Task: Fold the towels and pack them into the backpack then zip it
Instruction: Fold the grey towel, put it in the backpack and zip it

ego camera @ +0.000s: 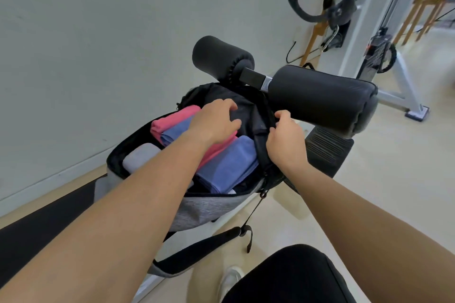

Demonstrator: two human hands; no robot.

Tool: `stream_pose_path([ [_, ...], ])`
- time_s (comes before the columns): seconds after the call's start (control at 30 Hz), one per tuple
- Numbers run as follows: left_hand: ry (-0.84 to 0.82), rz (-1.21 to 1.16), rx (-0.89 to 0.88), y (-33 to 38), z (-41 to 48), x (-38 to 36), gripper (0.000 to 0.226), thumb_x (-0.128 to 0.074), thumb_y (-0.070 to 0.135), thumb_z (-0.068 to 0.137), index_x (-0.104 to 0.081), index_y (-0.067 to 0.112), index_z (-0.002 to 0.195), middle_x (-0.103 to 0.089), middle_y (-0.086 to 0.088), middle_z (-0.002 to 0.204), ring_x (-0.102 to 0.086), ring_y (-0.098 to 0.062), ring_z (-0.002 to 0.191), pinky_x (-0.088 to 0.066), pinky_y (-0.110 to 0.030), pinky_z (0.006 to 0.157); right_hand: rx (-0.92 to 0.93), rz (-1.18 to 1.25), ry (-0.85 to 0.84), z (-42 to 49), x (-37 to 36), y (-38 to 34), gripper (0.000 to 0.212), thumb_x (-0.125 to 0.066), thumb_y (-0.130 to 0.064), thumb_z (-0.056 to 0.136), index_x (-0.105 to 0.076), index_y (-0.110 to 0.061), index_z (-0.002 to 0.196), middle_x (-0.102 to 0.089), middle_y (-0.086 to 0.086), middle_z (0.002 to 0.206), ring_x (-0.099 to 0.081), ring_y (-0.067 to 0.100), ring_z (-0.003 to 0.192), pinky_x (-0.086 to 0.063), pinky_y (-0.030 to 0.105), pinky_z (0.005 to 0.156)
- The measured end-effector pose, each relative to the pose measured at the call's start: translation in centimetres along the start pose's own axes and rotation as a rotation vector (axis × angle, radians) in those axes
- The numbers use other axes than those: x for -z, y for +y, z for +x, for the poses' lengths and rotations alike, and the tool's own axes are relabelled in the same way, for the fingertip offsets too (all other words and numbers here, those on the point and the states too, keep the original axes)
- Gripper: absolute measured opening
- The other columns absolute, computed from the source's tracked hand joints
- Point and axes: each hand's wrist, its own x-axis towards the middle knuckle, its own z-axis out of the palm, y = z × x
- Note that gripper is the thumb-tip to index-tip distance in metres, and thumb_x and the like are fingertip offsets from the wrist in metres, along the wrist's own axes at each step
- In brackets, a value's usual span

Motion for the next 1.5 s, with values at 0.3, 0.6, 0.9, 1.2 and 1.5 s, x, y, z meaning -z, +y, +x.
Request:
stream_pose_path([
  [0.3, -0.053, -0.044, -0.013, -2.6, -2.3, 2.7, 0.072, -0.058, 0.036, 0.094, -0.021, 0.03, 0.156, -0.054, -0.004, 0.141, -0.056, -0.023, 0.121, -0.044, -0.036, 0.101, 0.189, 0.18, 0.117, -0.2, 1.2, -5.9, 0.036, -0.05, -0.004, 0.093, -0.067, -0.021, 0.119, -0.068, -0.002, 0.117, -0.062, 0.019, 0.109, -0.051, 0.038, 0.089],
  [0.6, 0.076, 0.015, -0.082, -3.3, -1.9, 6.4, 0.058, -0.06, 0.023, 0.09, -0.045, 0.04, 0.144, -0.063, 0.0, 0.117, -0.06, -0.024, 0.103, -0.051, -0.044, 0.089, 0.288, 0.416, -0.024, -2.6, 1.7, -9.7, 0.03, -0.055, -0.002, 0.09, -0.074, -0.025, 0.096, -0.074, -0.01, 0.095, -0.067, 0.007, 0.088, -0.051, 0.025, 0.084],
  [0.9, 0.235, 0.1, -0.077, -5.3, -4.5, 8.7, 0.019, -0.062, 0.022, 0.089, -0.077, 0.029, 0.097, -0.072, 0.002, 0.096, -0.065, -0.026, 0.089, -0.054, -0.043, 0.077, 0.413, 0.285, -0.107, -4.0, 1.0, -8.5, 0.029, -0.065, -0.018, 0.082, -0.067, -0.029, 0.108, -0.063, -0.015, 0.096, -0.057, 0.005, 0.082, -0.047, 0.021, 0.073],
  [1.2, 0.12, 0.175, 0.061, -7.3, -17.7, 11.7, 0.011, -0.07, 0.042, 0.087, -0.075, 0.033, 0.087, -0.068, 0.014, 0.085, -0.061, -0.01, 0.082, -0.051, -0.032, 0.072, 0.494, 0.162, -0.298, -9.4, 0.6, -11.5, 0.019, -0.059, -0.015, 0.08, -0.07, -0.028, 0.088, -0.061, -0.018, 0.075, -0.057, 0.007, 0.075, -0.047, 0.027, 0.067],
  [1.5, -0.168, 0.249, 0.207, -6.1, -21.8, 7.6, 0.027, -0.062, 0.054, 0.084, -0.068, 0.028, 0.085, -0.071, 0.006, 0.086, -0.066, -0.016, 0.081, -0.056, -0.034, 0.069, 0.459, 0.038, -0.399, -13.3, 2.0, -7.6, 0.023, -0.058, -0.025, 0.087, -0.069, -0.026, 0.107, -0.062, -0.01, 0.104, -0.059, 0.009, 0.095, -0.05, 0.03, 0.084],
])
